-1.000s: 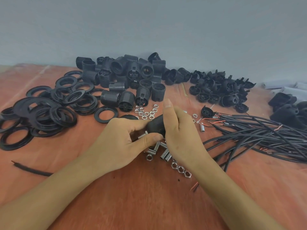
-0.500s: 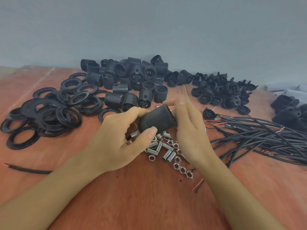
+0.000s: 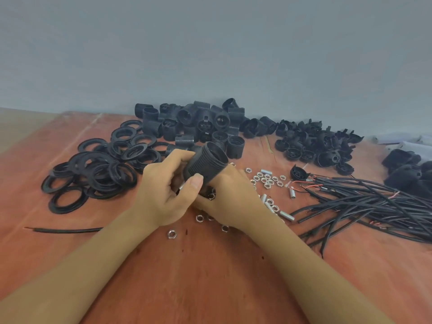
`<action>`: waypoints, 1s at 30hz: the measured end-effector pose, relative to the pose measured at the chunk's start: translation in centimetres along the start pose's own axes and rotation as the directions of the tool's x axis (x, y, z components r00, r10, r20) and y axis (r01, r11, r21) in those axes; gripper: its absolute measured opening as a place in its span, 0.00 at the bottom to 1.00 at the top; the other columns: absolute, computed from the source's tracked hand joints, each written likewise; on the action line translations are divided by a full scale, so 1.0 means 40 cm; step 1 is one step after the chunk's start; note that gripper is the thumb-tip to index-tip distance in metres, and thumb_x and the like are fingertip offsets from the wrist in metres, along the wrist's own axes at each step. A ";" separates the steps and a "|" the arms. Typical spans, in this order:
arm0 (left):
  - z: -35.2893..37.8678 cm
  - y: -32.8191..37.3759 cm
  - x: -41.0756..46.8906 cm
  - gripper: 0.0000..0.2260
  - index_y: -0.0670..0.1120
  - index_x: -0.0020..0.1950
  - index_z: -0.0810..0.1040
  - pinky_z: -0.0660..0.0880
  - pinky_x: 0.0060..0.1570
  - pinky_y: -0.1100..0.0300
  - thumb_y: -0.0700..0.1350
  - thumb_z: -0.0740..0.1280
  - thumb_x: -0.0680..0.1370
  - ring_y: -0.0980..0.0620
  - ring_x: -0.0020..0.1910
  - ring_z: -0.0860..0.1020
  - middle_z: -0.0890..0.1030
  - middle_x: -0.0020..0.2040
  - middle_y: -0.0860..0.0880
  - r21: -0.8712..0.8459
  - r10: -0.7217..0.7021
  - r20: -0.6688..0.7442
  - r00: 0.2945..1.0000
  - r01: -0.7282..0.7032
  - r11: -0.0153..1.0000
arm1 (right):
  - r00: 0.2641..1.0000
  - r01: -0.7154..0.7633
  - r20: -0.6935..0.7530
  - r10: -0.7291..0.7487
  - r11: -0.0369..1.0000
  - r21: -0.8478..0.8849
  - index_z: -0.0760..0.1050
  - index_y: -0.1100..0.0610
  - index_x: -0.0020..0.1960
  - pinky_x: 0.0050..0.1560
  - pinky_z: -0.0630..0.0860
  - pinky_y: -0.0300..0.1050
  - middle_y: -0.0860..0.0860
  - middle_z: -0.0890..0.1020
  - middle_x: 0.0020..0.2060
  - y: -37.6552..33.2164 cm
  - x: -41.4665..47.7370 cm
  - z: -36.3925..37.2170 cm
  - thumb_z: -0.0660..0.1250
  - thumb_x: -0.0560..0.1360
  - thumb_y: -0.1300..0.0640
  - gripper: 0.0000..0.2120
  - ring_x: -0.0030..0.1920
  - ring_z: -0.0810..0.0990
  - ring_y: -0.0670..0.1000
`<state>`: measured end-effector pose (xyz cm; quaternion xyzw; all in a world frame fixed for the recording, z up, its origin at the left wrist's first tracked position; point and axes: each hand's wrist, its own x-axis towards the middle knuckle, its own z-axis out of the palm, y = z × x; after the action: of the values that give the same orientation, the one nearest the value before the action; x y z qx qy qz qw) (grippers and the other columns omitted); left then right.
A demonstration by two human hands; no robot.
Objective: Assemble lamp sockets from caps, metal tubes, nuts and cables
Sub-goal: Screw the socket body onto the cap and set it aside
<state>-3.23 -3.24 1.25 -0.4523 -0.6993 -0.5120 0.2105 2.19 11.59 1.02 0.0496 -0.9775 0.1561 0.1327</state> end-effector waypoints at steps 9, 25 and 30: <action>0.005 -0.003 0.006 0.18 0.41 0.53 0.79 0.67 0.25 0.63 0.54 0.65 0.74 0.54 0.23 0.70 0.75 0.27 0.49 0.055 -0.054 0.026 0.998 0.052 0.997 | 0.952 -0.098 -0.234 0.195 0.925 0.368 0.77 0.58 0.52 0.50 0.76 0.50 0.52 0.80 0.52 0.013 -0.009 -0.031 0.65 0.78 0.59 0.05 0.50 0.79 0.51; 0.014 0.001 0.014 0.17 0.44 0.55 0.82 0.70 0.31 0.66 0.55 0.68 0.73 0.60 0.29 0.71 0.77 0.34 0.56 0.156 -0.012 0.153 0.988 -0.012 0.988 | 0.948 -0.006 -0.102 0.302 0.334 0.942 0.77 0.60 0.47 0.46 0.80 0.41 0.53 0.86 0.51 0.077 -0.082 -0.104 0.71 0.69 0.57 0.10 0.47 0.85 0.50; 0.015 0.004 0.011 0.19 0.42 0.59 0.82 0.73 0.39 0.68 0.54 0.65 0.76 0.66 0.39 0.77 0.80 0.42 0.62 0.099 0.003 0.263 0.965 -0.030 0.995 | 0.976 -0.076 0.017 0.216 0.268 0.960 0.76 0.60 0.59 0.55 0.79 0.44 0.54 0.84 0.56 0.111 -0.103 -0.127 0.74 0.66 0.64 0.21 0.56 0.83 0.54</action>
<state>-3.23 -2.52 1.44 -0.5107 -0.7425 -0.4092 0.1431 6.77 17.66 3.25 0.0199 -0.6798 0.7234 0.1187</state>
